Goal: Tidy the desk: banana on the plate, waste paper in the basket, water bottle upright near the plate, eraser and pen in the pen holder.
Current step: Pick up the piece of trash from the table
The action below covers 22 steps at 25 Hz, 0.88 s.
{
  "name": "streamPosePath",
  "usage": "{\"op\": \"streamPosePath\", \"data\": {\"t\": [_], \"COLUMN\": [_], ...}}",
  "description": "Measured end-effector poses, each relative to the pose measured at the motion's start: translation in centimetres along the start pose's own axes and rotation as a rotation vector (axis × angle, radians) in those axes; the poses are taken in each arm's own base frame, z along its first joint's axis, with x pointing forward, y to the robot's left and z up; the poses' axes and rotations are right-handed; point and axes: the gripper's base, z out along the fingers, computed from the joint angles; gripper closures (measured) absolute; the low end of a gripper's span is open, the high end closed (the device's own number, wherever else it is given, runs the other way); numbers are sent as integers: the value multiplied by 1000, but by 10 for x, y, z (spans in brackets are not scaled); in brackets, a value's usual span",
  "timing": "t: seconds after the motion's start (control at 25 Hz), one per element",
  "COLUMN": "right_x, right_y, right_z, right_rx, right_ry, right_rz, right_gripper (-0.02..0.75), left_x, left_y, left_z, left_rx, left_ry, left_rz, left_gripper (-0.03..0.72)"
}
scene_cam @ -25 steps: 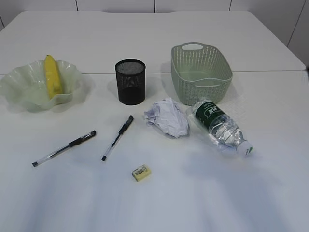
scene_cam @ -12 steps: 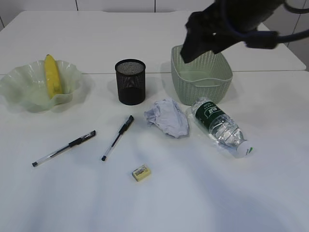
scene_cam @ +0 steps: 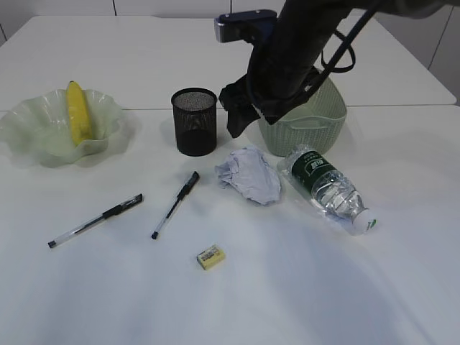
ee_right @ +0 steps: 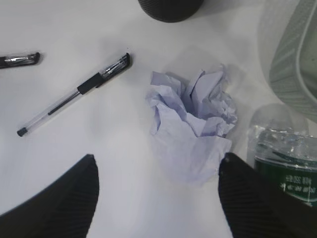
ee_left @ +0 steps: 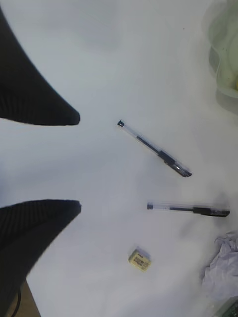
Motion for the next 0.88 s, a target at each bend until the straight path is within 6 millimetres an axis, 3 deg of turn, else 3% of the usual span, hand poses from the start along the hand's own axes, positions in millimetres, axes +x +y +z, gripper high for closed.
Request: {"op": "streamPosePath", "data": {"t": [0.12, 0.4, 0.88], "right_x": [-4, -5, 0], "right_y": [-3, -7, -14], "right_z": [23, 55, 79], "right_rx": [-3, -3, 41], "right_ry": [32, 74, 124], "right_rz": [5, 12, -11], "right_gripper": [161, 151, 150], "left_x": [0, -2, -3], "left_y": [0, 0, 1], "left_z": [1, 6, 9], "left_rx": [5, 4, 4], "left_ry": [0, 19, 30], "left_rz": [-3, -6, -7], "left_gripper": [338, 338, 338]}}
